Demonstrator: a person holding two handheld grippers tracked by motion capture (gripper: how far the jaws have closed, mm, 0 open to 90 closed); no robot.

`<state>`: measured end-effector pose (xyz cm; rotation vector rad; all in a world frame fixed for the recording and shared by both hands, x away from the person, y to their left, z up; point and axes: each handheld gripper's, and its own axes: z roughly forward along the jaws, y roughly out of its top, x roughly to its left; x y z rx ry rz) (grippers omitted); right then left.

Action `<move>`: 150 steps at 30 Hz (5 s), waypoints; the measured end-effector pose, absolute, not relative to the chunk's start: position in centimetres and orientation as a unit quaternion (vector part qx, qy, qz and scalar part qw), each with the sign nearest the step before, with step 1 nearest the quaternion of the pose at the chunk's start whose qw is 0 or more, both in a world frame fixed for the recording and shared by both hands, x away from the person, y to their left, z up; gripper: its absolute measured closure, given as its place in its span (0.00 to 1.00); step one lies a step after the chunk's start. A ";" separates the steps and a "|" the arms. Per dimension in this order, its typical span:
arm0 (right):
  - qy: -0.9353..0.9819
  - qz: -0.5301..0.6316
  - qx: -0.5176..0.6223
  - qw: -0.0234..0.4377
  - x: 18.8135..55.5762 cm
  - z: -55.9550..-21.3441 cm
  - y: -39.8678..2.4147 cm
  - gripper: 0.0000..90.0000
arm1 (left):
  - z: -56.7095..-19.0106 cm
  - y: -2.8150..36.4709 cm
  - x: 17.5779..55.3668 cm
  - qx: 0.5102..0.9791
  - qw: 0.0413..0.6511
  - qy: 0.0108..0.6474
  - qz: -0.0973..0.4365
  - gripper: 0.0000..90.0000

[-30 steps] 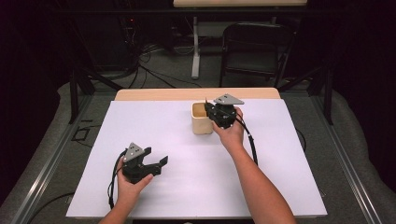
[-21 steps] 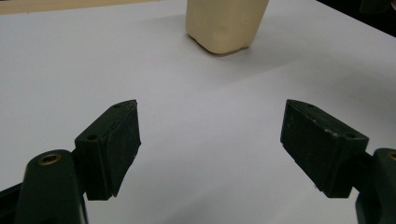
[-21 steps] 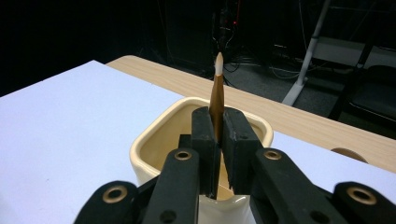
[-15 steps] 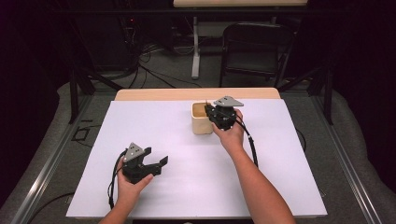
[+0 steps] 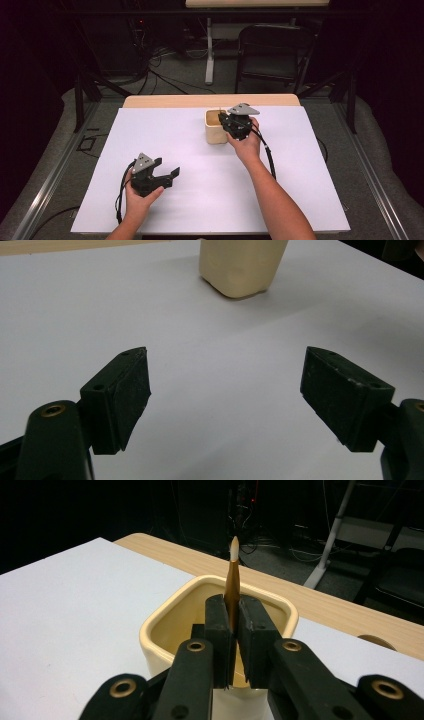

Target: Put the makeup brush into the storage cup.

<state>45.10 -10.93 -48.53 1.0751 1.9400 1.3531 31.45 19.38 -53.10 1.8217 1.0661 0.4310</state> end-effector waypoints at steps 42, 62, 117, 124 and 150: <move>0.726 0.495 0.399 0.262 45.3 -48.8 -10.9 0.61 | -53.1 19.4 31.5 0.745 0.474 0.435 0.176 0.22; 0.726 0.493 0.393 0.274 44.7 -48.0 -10.9 0.42 | -53.1 19.4 31.4 0.745 0.473 0.435 0.178 0.22; 0.744 0.493 0.371 0.256 39.5 -47.6 -11.7 0.40 | -53.1 19.4 31.4 0.744 0.473 0.437 0.177 0.22; 0.747 0.494 0.365 0.255 38.2 -47.8 -11.9 0.40 | -53.1 19.4 31.4 0.744 0.474 0.436 0.178 0.22; 0.757 0.496 0.352 0.238 33.4 -49.6 -12.9 0.40 | -53.1 19.3 31.4 0.743 0.474 0.437 0.179 0.22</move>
